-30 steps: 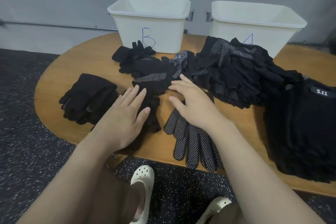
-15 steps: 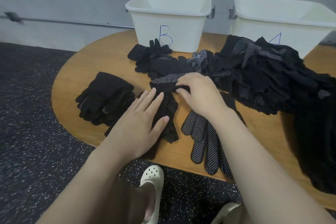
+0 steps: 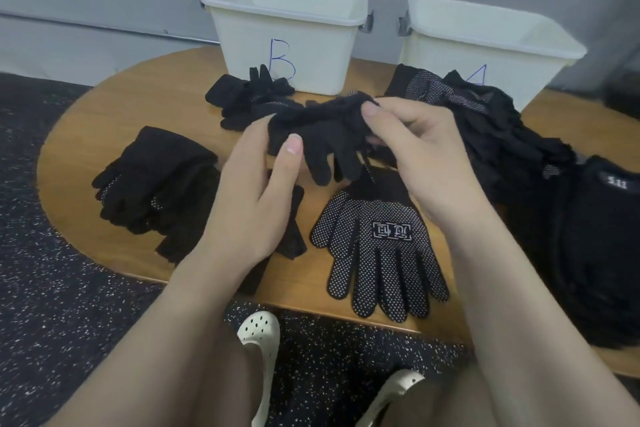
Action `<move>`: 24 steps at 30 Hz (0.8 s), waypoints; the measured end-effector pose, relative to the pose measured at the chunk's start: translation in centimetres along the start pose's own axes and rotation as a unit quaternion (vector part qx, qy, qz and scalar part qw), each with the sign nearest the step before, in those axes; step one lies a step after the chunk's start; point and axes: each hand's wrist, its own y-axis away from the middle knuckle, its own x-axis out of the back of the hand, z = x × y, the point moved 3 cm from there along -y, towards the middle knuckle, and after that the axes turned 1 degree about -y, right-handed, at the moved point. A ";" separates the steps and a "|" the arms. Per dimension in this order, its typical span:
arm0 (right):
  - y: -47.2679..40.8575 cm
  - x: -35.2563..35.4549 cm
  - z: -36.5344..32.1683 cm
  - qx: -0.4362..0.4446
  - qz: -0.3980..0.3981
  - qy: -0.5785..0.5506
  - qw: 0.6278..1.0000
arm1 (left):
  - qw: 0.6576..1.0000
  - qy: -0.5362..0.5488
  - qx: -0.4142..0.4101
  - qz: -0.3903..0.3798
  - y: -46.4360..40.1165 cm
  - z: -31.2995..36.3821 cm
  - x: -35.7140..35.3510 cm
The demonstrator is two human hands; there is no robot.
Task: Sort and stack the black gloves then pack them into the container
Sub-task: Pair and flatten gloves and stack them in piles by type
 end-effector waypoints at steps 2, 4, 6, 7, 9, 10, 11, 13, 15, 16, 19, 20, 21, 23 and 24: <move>1.0 1.0 -0.5 -0.015 -0.025 -0.019 0.999 | 0.997 0.079 -0.005 -0.025 0.3 1.4 -1.3; 1.8 2.0 -1.0 -0.028 -0.022 -0.046 0.998 | 0.993 0.108 -0.032 -0.032 0.5 2.3 -2.3; 2.5 3.1 -1.2 -0.043 0.001 -0.074 0.996 | 0.993 0.108 -0.029 -0.030 0.4 2.7 -3.2; 2.8 3.7 -1.3 -0.051 0.009 -0.084 0.995 | 0.993 0.113 -0.010 -0.037 0.4 2.8 -3.6; 3.4 4.5 -1.5 -0.063 0.022 -0.094 0.993 | 0.987 0.134 0.029 -0.080 0.4 3.0 -4.7; 3.7 4.9 -1.6 -0.066 0.026 -0.091 0.993 | 0.983 0.145 0.039 -0.105 0.5 3.2 -5.3; 4.0 5.1 -1.8 -0.066 0.028 -0.083 0.994 | 0.980 0.155 0.045 -0.119 0.6 3.4 -5.8; 4.5 5.7 -2.1 -0.059 0.038 -0.071 0.995 | 0.976 0.168 0.057 -0.124 0.8 3.7 -6.5; 4.8 6.2 -2.4 -0.056 0.049 -0.062 0.995 | 0.976 0.177 0.064 -0.110 0.9 3.8 -6.8; 5.0 6.5 -2.5 -0.057 0.051 -0.055 0.996 | 0.976 0.180 0.066 -0.103 1.0 3.9 -6.8; 5.6 7.0 -2.6 -0.064 0.043 -0.032 0.997 | 0.974 0.196 0.073 -0.084 1.1 4.3 -6.8; 5.9 7.0 -2.6 -0.062 0.035 -0.026 0.997 | 0.972 0.205 0.076 -0.082 1.1 4.5 -6.8; 6.2 7.1 -2.7 -0.061 0.032 -0.021 0.997 | 0.971 0.212 0.080 -0.080 1.2 4.7 -6.9; 6.7 7.3 -2.8 -0.062 0.046 -0.015 0.997 | 0.975 0.197 0.080 -0.062 1.4 5.0 -7.3; 6.9 7.5 -2.9 -0.062 0.057 -0.015 0.996 | 0.983 0.161 0.071 -0.043 1.5 5.0 -7.5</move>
